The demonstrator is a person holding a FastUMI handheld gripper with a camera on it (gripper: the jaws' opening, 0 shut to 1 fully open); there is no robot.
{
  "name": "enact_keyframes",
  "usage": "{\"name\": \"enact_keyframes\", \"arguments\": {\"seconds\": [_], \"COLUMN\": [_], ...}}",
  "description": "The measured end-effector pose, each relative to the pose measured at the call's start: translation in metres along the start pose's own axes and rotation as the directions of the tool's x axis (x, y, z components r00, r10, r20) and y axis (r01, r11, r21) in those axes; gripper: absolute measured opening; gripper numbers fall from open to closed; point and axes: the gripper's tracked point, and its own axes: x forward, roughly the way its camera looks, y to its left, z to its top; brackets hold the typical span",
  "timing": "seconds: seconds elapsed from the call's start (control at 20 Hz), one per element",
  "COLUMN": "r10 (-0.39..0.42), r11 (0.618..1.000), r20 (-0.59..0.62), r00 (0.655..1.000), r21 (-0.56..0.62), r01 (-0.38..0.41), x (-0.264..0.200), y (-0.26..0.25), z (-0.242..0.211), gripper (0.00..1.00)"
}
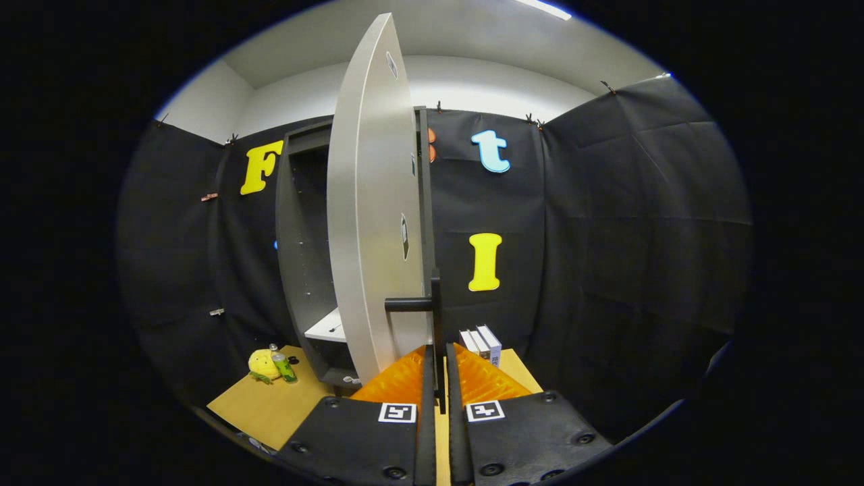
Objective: Open the shoe cabinet door, grab the shoes and put them into the shoe cabinet, then close the shoe cabinet door.
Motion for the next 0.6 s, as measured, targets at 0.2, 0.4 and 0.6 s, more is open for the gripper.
{"name": "enact_keyframes", "arguments": {"seconds": [0.2,0.4,0.6], "r10": [0.011,-0.028,-0.026], "r11": [1.000,0.999,1.000], "r20": [0.002,0.024,0.036], "r00": [1.000,0.999,0.999], "r21": [0.020,-0.024,0.000], "r01": [-0.011,0.028,0.026], "x": [-0.0020,-0.0022,-0.0084], "y": [0.0029,-0.0033,0.0021], "z": [0.0013,0.0042,0.0066], "gripper": [0.12,0.12,0.12]}}
